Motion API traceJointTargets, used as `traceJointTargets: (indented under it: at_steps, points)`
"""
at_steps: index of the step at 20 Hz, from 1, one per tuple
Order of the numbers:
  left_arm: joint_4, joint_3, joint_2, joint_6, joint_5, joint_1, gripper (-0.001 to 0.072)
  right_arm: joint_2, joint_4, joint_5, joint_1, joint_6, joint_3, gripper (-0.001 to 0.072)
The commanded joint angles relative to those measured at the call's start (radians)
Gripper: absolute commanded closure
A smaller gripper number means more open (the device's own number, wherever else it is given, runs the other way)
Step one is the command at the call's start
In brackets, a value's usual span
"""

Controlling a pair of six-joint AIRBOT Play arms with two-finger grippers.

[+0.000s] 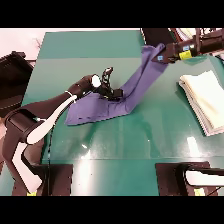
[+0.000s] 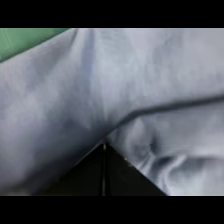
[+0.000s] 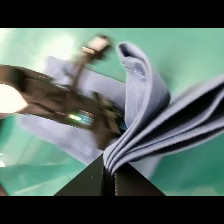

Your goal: Fold the shirts.

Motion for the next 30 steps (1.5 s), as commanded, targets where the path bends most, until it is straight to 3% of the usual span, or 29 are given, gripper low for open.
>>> traceJointTargets:
  at_steps: [1, 7, 11, 12, 13, 14, 17, 19, 23, 24, 25, 26, 30]
  points:
    - [0.009, 0.038, 0.009, 0.002, -0.041, 0.029, 0.0681, 0.006, 0.077, -0.072, 0.107, 0.024, 0.031, 0.0693]
    - [0.220, 0.130, 0.254, -0.004, -0.184, 0.288, 0.0681, -0.063, 0.188, -0.229, 0.339, 0.021, 0.032, 0.0693]
    - [0.350, 0.141, 0.491, 0.003, -0.204, 0.467, 0.0681, -0.210, 0.322, -0.523, 0.599, -0.106, 0.033, 0.0676]
    - [0.364, 0.141, 0.534, 0.003, -0.206, 0.495, 0.0681, -0.250, 0.364, -0.586, 0.655, -0.161, 0.033, 0.0475]
    - [0.364, 0.141, 0.565, 0.004, -0.211, 0.516, 0.0680, -0.276, 0.369, -0.621, 0.690, -0.180, 0.033, 0.0360]
    - [0.364, 0.141, 0.588, 0.006, -0.216, 0.530, 0.0681, -0.290, 0.350, -0.627, 0.707, -0.193, 0.032, 0.0362]
    - [0.353, 0.141, 0.602, 0.029, -0.230, 0.532, 0.0681, -0.266, 0.168, -0.529, 0.658, -0.182, 0.029, 0.0400]
    - [0.348, 0.140, 0.600, 0.029, -0.246, 0.519, 0.0680, -0.214, 0.012, -0.470, 0.584, -0.117, -0.022, 0.0400]
    - [0.352, 0.138, 0.597, 0.055, -0.240, 0.466, 0.0681, -0.087, -0.140, -0.411, 0.356, -0.005, -0.288, 0.0398]
    - [0.352, 0.138, 0.596, 0.055, -0.238, 0.449, 0.0681, -0.074, -0.141, -0.396, 0.298, 0.003, -0.355, 0.0335]
    - [0.352, 0.138, 0.592, 0.056, -0.237, 0.433, 0.0681, -0.072, -0.136, -0.382, 0.240, 0.019, -0.417, 0.0164]
    - [0.351, 0.137, 0.588, 0.056, -0.238, 0.418, 0.0681, -0.084, -0.125, -0.370, 0.193, 0.038, -0.464, 0.0125]
    - [0.346, 0.135, 0.575, 0.056, -0.233, 0.380, 0.0680, -0.200, 0.036, -0.350, 0.117, 0.019, -0.552, 0.0133]
